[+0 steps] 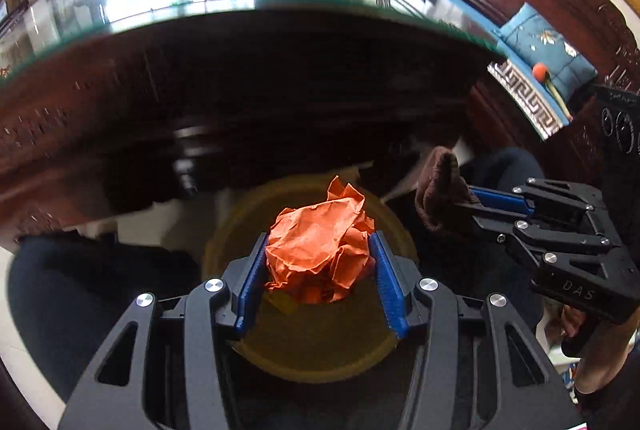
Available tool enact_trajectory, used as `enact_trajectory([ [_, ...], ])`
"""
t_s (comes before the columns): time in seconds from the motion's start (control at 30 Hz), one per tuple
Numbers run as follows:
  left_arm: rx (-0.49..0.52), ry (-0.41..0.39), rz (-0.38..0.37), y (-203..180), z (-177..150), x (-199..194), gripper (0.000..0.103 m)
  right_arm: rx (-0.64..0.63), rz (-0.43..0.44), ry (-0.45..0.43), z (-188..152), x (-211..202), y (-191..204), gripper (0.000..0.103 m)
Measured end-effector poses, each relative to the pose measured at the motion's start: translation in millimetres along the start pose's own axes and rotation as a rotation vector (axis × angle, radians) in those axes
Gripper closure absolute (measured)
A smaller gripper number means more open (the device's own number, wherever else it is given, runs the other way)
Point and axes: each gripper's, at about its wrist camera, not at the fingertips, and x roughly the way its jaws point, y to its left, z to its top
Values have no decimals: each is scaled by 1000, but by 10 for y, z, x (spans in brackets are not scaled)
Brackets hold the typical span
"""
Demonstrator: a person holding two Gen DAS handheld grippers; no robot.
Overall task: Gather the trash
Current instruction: 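Carry the orange wrapper and brown sock down over the yellow bucket, then open both grippers to drop the wrapper and sock into the bucket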
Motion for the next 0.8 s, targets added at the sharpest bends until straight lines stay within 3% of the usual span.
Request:
enact_trajectory([
  [0.2,11,60,-24,-49,-155,206,48,13,-4,34,-106,107,-10,87],
  [0.27,23,73,-32,-73,-177,257,31,11,-4,45,-117,140,-18,87],
  [0.4,50,106,-24,-116,-175,325,25,20,-2,59,-137,182,-59,87],
  [0.8,54,129,10,-80,-170,379,25,22,5,79,-127,260,-76,87],
])
